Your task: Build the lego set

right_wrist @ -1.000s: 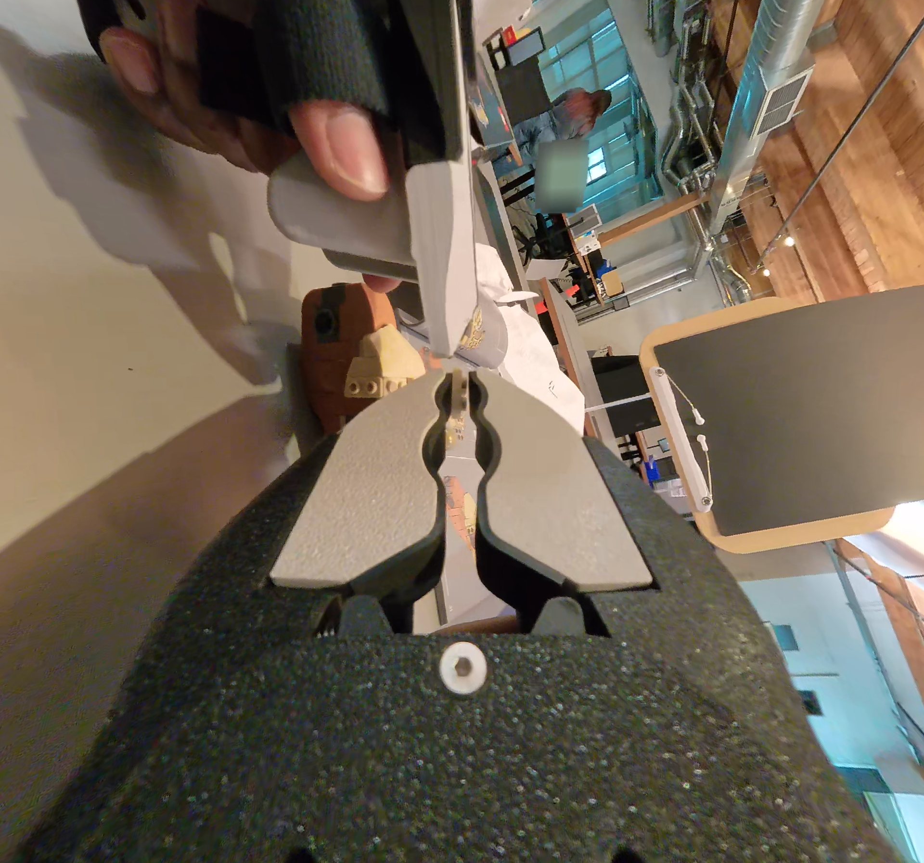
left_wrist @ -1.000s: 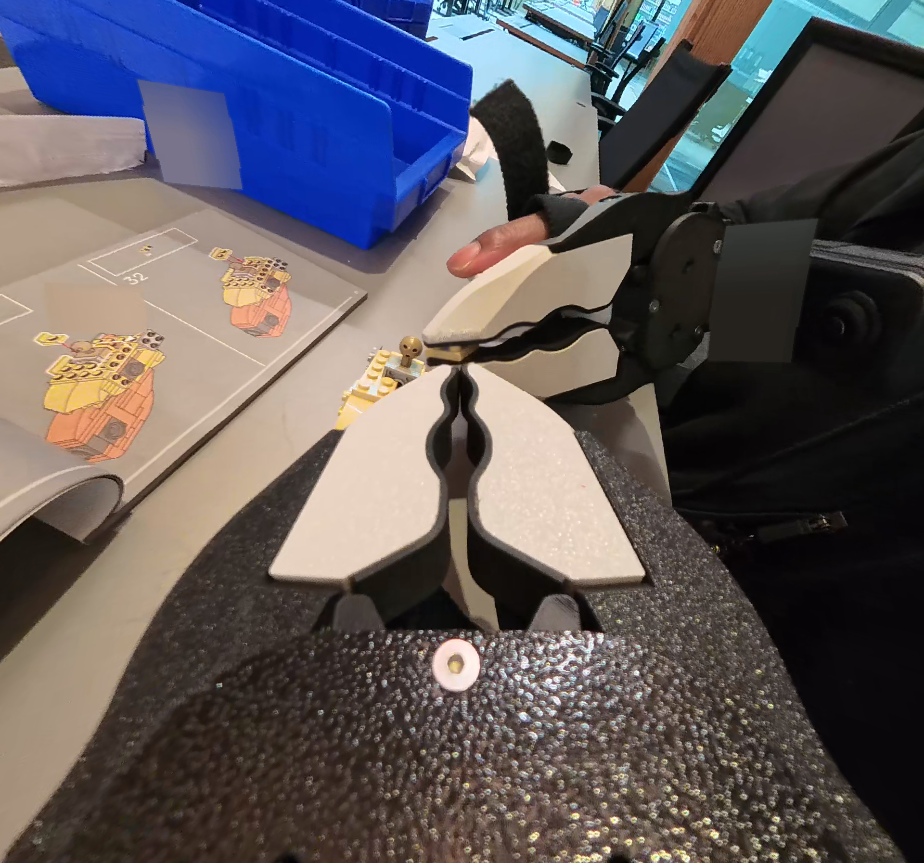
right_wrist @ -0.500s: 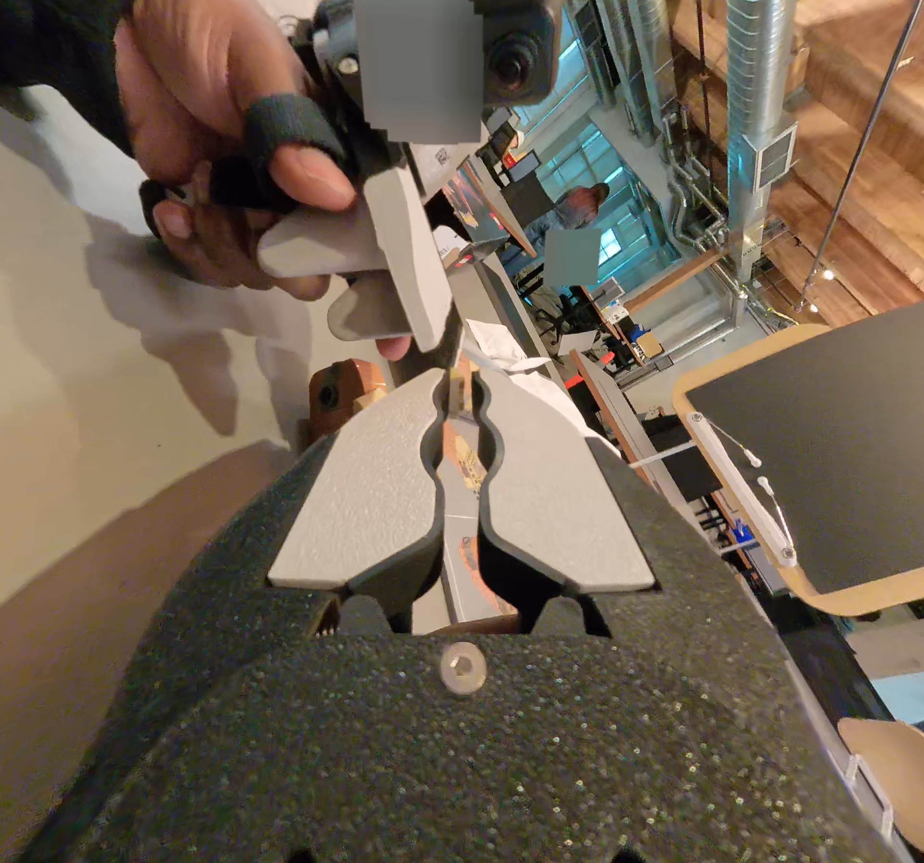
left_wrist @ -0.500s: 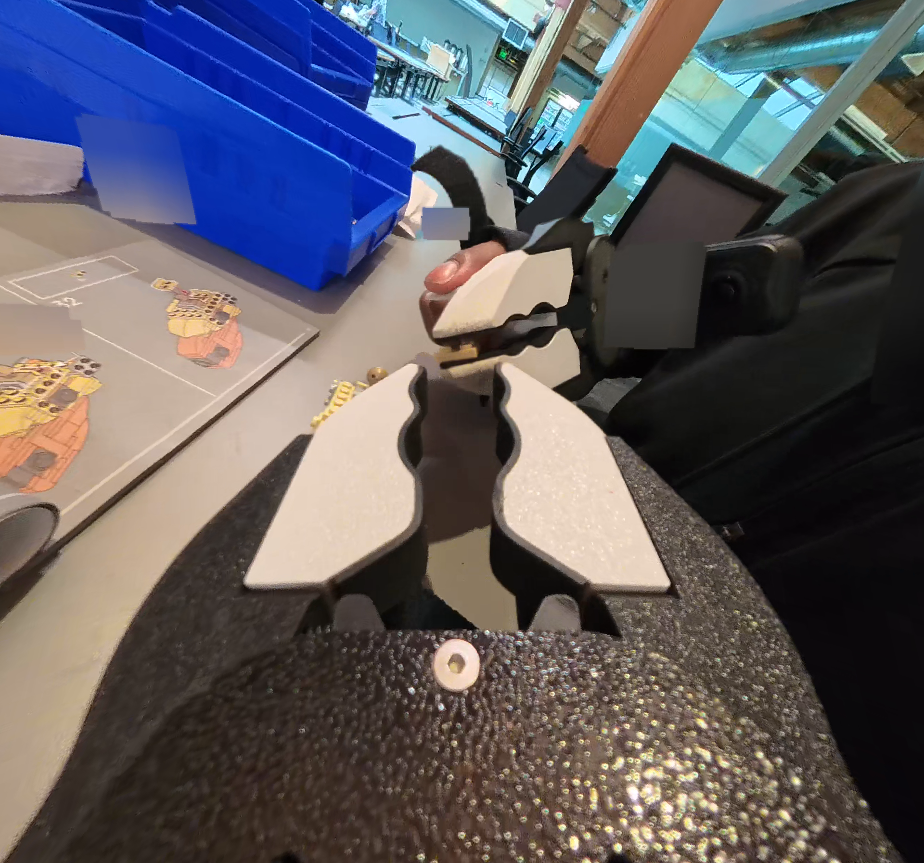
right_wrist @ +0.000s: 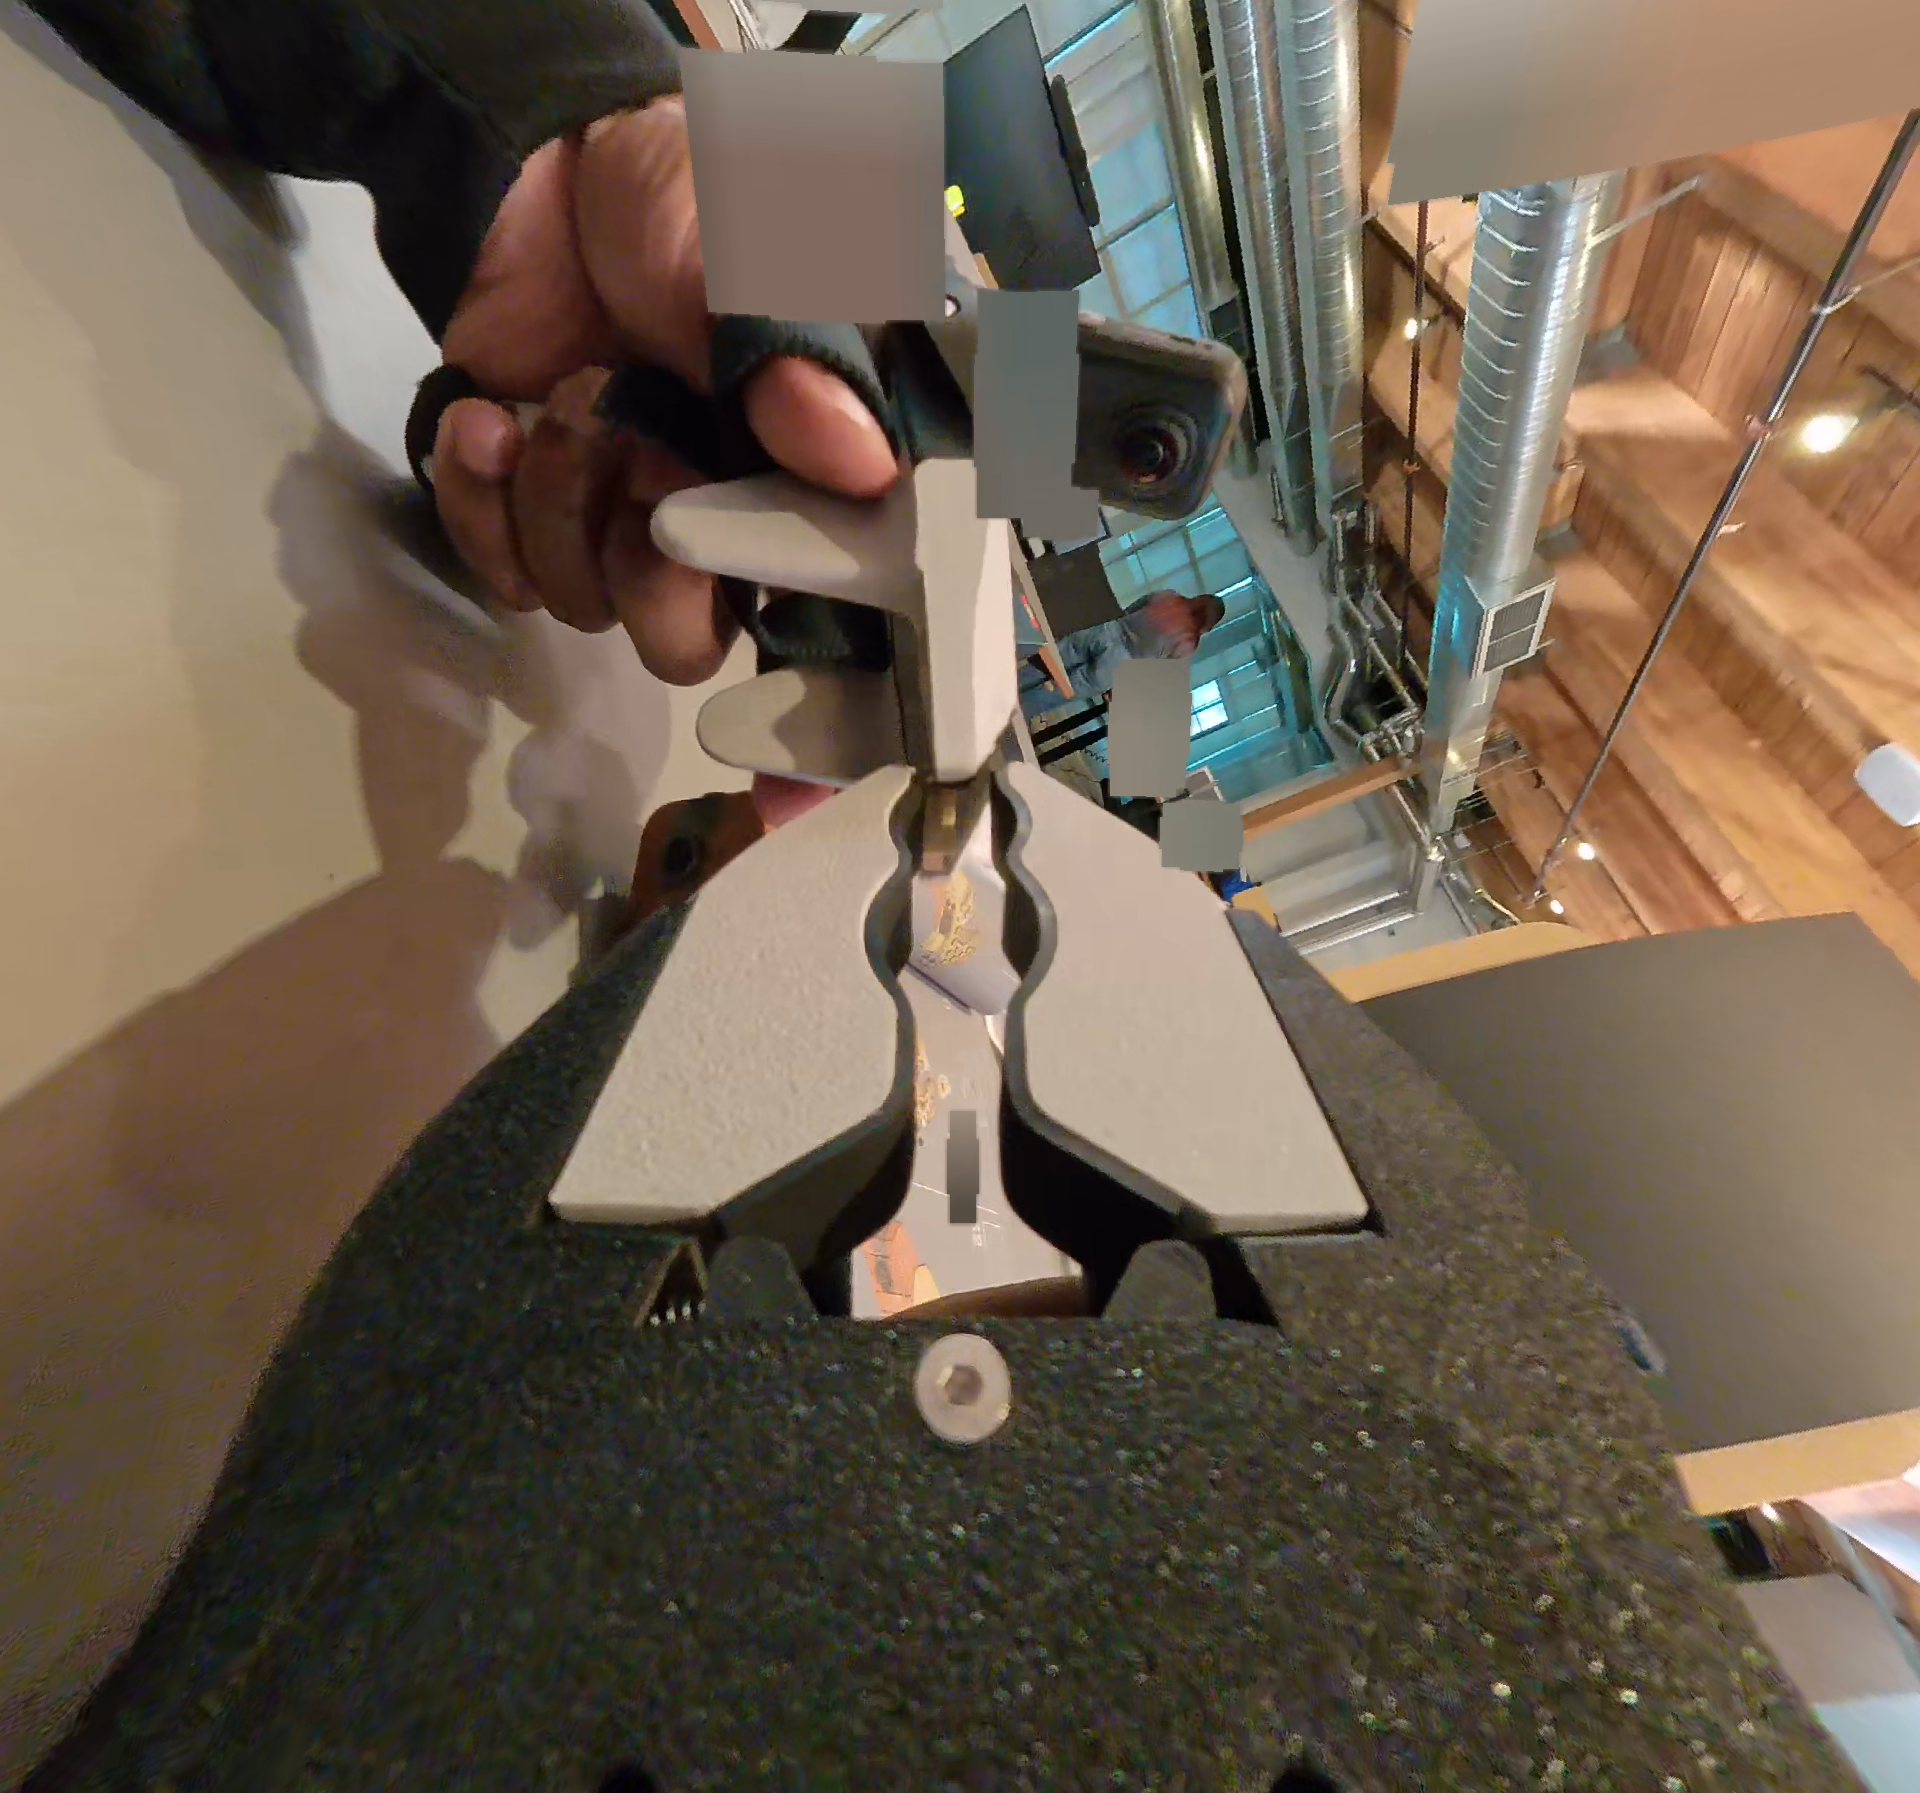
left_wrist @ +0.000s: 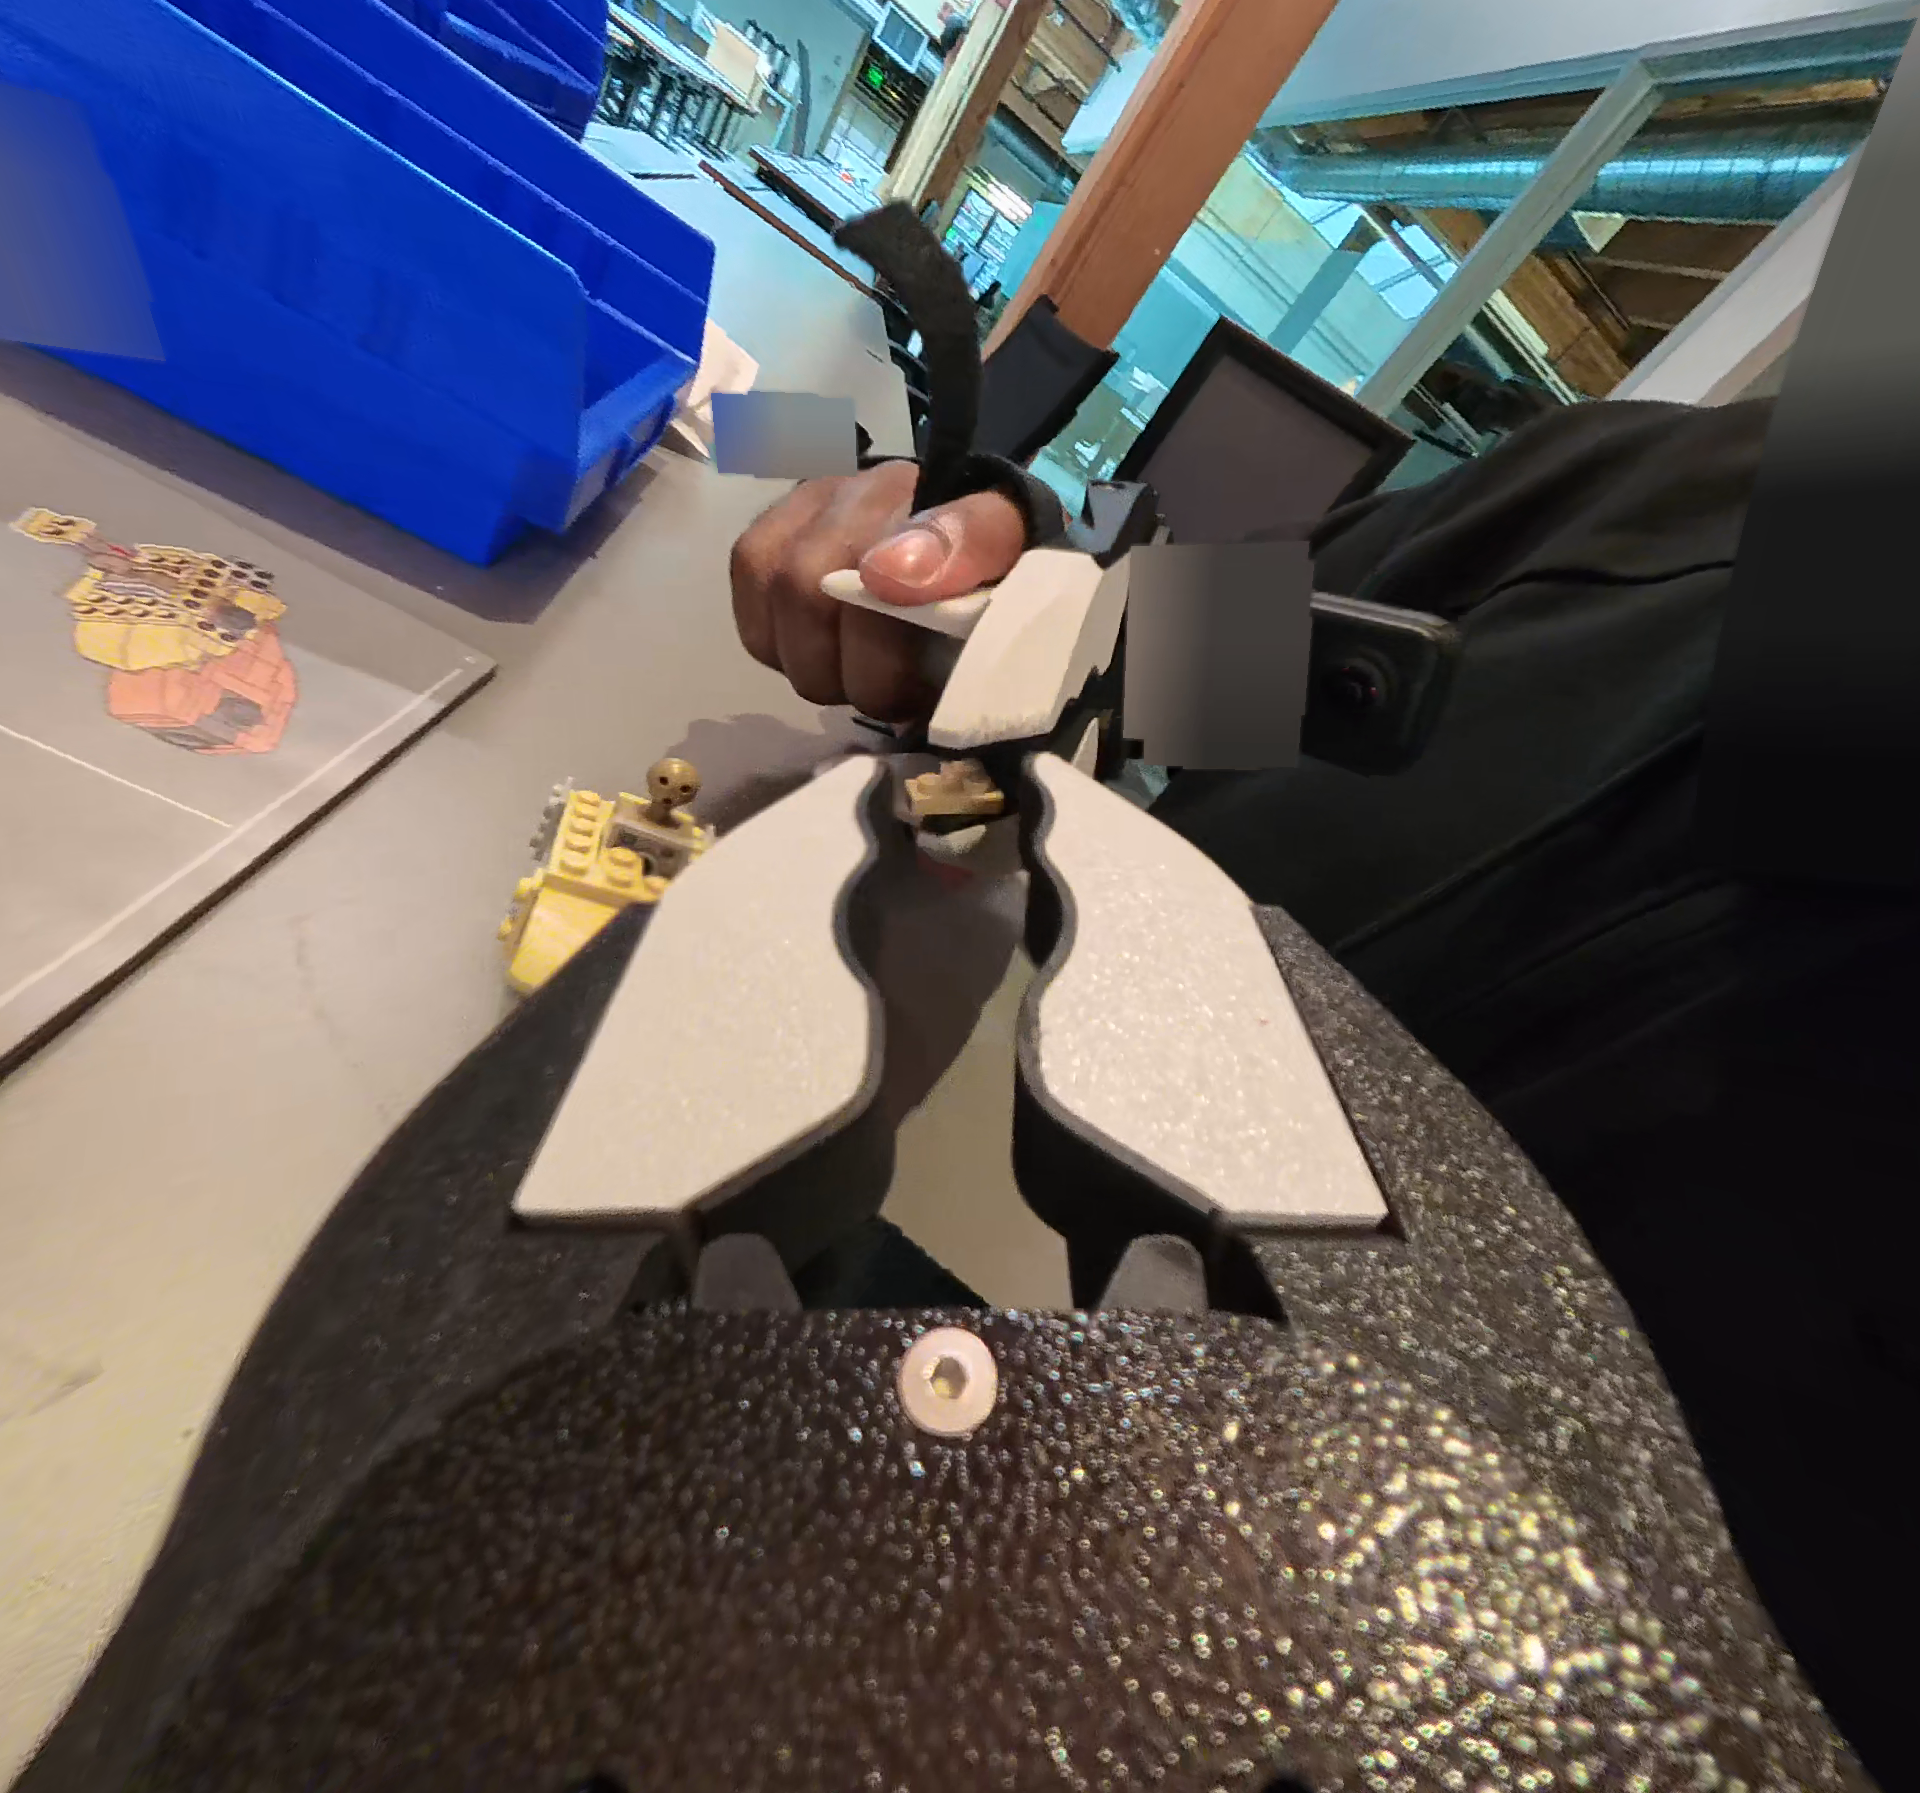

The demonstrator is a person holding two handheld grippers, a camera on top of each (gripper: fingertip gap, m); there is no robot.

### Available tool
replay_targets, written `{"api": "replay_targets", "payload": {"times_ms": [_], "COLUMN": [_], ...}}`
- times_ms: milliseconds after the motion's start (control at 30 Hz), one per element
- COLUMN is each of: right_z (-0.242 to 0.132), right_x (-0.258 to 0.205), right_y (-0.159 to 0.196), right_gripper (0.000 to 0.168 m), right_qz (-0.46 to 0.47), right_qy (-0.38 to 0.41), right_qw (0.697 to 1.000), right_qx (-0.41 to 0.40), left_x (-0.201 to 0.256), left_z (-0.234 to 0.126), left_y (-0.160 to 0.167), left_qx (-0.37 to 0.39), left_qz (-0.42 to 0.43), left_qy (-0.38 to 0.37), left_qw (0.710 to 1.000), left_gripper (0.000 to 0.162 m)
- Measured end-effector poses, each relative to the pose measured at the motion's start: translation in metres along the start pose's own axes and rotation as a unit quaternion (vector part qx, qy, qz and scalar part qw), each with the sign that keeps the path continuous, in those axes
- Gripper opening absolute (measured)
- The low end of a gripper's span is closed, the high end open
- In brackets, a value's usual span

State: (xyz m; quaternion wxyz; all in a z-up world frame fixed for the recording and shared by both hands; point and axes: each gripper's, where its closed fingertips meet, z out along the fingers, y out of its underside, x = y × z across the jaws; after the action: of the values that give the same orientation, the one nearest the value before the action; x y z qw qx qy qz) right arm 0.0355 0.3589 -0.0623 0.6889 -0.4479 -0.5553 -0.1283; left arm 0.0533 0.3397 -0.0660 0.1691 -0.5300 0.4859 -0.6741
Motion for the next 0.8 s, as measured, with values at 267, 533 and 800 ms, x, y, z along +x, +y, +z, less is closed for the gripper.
{"api": "replay_targets", "payload": {"times_ms": [267, 533, 800], "right_z": [-0.003, -0.013, -0.015], "right_x": [0.001, -0.003, -0.017], "right_y": [0.012, 0.036, 0.03], "right_gripper": [0.026, 0.03, 0.027], "right_qz": [0.014, 0.063, 0.134], "right_qy": [-0.001, -0.01, -0.064], "right_qw": [0.999, 0.991, 0.984], "right_qx": [-0.028, -0.117, -0.1], "left_x": [-0.012, -0.036, -0.038], "left_z": [-0.008, -0.016, -0.015], "left_y": [-0.008, -0.001, -0.002], "left_qx": [0.018, -0.034, -0.031], "left_qz": [0.058, 0.204, 0.35], "left_qy": [-0.063, -0.271, -0.424], "left_qw": [0.996, 0.94, 0.835], "left_gripper": [0.017, 0.017, 0.017]}}
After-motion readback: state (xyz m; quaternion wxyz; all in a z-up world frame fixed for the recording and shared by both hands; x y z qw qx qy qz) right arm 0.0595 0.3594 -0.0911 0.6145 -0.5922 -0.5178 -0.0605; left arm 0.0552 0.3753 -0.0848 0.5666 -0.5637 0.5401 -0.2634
